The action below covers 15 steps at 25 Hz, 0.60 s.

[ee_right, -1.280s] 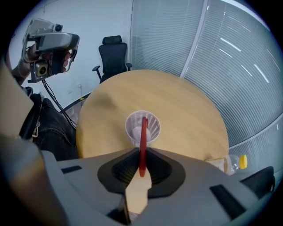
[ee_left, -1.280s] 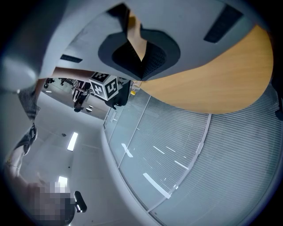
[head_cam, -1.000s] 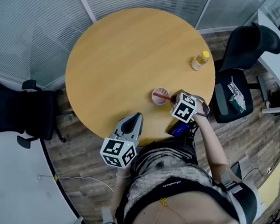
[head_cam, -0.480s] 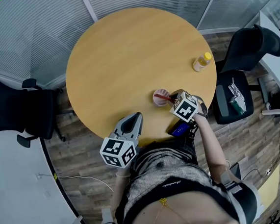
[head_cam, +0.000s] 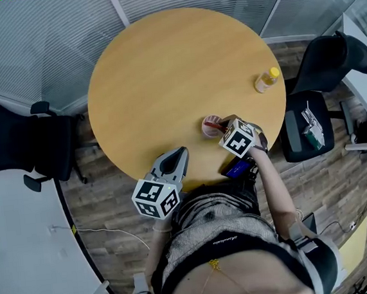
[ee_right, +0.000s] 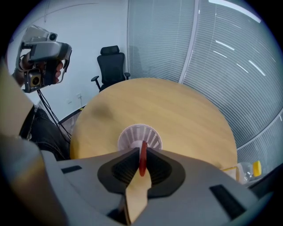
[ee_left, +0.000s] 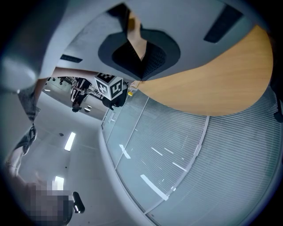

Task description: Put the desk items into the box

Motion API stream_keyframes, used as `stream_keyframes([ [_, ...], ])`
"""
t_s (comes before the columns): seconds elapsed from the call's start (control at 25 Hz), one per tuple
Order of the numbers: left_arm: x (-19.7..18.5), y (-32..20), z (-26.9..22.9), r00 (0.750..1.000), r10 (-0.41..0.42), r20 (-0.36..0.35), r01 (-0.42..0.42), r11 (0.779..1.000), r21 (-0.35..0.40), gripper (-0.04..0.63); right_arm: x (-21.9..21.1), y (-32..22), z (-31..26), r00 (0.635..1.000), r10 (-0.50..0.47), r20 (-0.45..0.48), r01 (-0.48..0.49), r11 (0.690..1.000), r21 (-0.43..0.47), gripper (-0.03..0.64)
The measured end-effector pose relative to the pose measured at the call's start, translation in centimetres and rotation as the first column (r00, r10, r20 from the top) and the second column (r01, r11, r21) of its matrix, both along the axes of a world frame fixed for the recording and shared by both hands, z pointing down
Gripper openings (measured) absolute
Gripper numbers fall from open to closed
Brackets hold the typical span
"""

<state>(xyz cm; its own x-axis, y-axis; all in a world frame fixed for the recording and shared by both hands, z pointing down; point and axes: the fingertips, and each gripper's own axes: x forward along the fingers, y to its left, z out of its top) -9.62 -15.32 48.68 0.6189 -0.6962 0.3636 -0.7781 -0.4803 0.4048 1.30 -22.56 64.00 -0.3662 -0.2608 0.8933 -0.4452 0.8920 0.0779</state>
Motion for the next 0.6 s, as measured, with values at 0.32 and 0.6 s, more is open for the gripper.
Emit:
stream_keyframes([
  [0.32,0.21,0.15,0.08,1.000,0.004,0.002,-0.004,1.000,-0.002,0.018,0.04,-0.12,-0.04,0.999,0.022,0.034,-0.022,1.000,0.003,0.061],
  [0.6,0.36,0.27,-0.04,1.000,0.001,0.003,-0.001,1.000,0.000,0.018,0.17,-0.19,-0.88,0.997,0.038,0.074,-0.039,0.999,0.011,0.063],
])
